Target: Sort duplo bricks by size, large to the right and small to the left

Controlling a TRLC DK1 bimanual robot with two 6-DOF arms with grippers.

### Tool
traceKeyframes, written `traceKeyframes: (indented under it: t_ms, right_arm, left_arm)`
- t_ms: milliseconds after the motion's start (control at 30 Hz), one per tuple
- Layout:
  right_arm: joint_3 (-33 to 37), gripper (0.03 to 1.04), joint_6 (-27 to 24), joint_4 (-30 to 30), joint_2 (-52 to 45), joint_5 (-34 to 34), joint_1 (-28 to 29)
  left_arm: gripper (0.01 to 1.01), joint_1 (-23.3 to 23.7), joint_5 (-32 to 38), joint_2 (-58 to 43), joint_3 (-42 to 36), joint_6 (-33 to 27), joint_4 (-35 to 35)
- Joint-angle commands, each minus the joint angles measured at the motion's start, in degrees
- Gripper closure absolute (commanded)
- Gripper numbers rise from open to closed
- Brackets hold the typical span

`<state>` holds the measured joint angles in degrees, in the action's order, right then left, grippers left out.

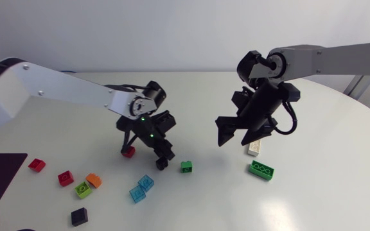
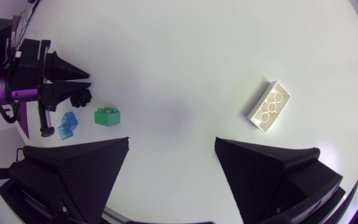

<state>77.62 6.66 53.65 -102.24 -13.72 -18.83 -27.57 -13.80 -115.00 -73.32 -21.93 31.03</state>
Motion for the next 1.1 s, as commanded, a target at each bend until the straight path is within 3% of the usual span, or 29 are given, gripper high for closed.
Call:
traceKeyframes:
  t_ms: [0,200,300,367,500,600,633,733,767,1067]
  right_arm:
    - [-2.74,0.07,1.61,-0.39,1.07,-0.35,-0.95]
    - [-3.88,0.08,2.05,-0.91,0.11,-0.26,-4.20]
    - [-3.80,0.22,2.75,-1.27,-2.18,-0.08,-6.83]
    - [-3.88,0.40,3.45,-2.50,-3.06,-0.08,-8.50]
    - [-3.88,1.02,4.16,-5.48,-4.90,0.09,-9.38]
    - [-3.80,1.02,3.89,-5.66,-7.19,1.76,-10.44]
    - [-3.71,1.02,3.80,-5.75,-8.15,2.47,-11.32]
    - [-2.92,1.02,3.80,-5.66,-11.06,2.90,-13.34]
    - [-2.57,1.02,3.80,-5.66,-12.11,2.90,-13.87]
    - [9.30,1.02,3.63,-1.27,-21.87,3.08,-20.19]
  left_arm:
    - [0.787,3.58,-0.88,5.05,5.73,-2.59,-0.88]
    - [0.787,11.66,-2.37,13.84,15.66,-6.28,-2.02]
    - [0.784,14.92,-2.55,16.47,16.28,-6.10,-1.85]
    - [0.784,16.50,-2.81,19.20,16.37,-5.66,-1.76]
    - [0.757,19.14,-2.81,25.53,16.19,-2.32,-1.76]
    - [0.739,21.68,-3.69,29.13,16.81,-0.21,-2.46]
    - [0.654,22.65,-3.86,29.66,16.89,0.49,-2.64]
    - [0.166,25.64,-3.95,30.63,17.16,0.93,-2.64]
    - [0.074,26.69,-3.95,30.71,17.24,1.02,-2.73]
    - [0.052,33.99,-4.83,31.15,19.00,0.49,-3.87]
